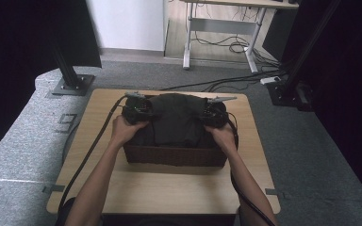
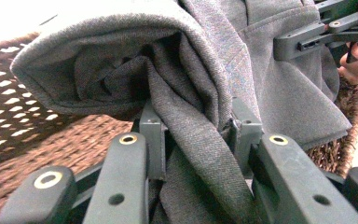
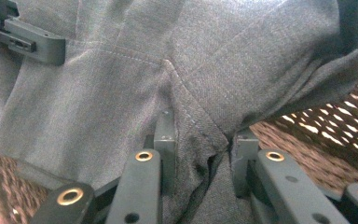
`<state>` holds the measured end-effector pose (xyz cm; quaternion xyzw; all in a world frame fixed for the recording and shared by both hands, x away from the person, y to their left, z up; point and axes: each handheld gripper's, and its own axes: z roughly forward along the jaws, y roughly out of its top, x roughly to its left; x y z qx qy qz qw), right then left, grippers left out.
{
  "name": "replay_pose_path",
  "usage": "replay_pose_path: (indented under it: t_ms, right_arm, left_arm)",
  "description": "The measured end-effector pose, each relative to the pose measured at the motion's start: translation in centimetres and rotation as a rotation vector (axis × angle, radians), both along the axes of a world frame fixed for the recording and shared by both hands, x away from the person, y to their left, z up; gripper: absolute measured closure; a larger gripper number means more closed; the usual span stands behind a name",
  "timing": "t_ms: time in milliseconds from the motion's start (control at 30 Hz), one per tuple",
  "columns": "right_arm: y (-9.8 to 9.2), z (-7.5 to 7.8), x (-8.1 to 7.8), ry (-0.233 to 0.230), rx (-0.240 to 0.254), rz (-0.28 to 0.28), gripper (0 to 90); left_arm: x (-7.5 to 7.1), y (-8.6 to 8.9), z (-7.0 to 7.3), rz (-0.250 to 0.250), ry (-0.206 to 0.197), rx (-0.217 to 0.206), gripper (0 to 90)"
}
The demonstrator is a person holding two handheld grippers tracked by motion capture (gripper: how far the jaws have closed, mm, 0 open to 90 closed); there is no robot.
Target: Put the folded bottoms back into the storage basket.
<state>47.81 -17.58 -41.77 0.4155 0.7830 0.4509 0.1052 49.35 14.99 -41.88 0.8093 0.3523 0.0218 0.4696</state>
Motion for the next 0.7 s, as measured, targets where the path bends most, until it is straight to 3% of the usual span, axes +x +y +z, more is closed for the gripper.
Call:
replay_pose_path:
  t_ms: [100,300,567,700]
  right_arm:
    - [-0.9,-0.1,-0.3,0.015,-0.008,-0.013,70.3]
    - [-1.6,-0.5,-0.6,0.039,-0.023,-0.022,70.2]
    - [0.3,-1.2,-0.5,0.064,-0.039,0.008,70.2]
    - [0.8,-1.3,-0.3,0.073,-0.06,0.008,70.0]
  left_arm:
    - [0.1,-0.8,-0.5,-0.016,0.014,0.001,65.6]
    - [0.1,-1.6,-0.8,-0.026,0.033,0.048,65.6]
    - [-0.7,-0.3,-0.2,-0.009,0.031,0.151,65.6]
    - [-0.5,-0.6,-0.4,-0.002,0.039,0.174,65.5]
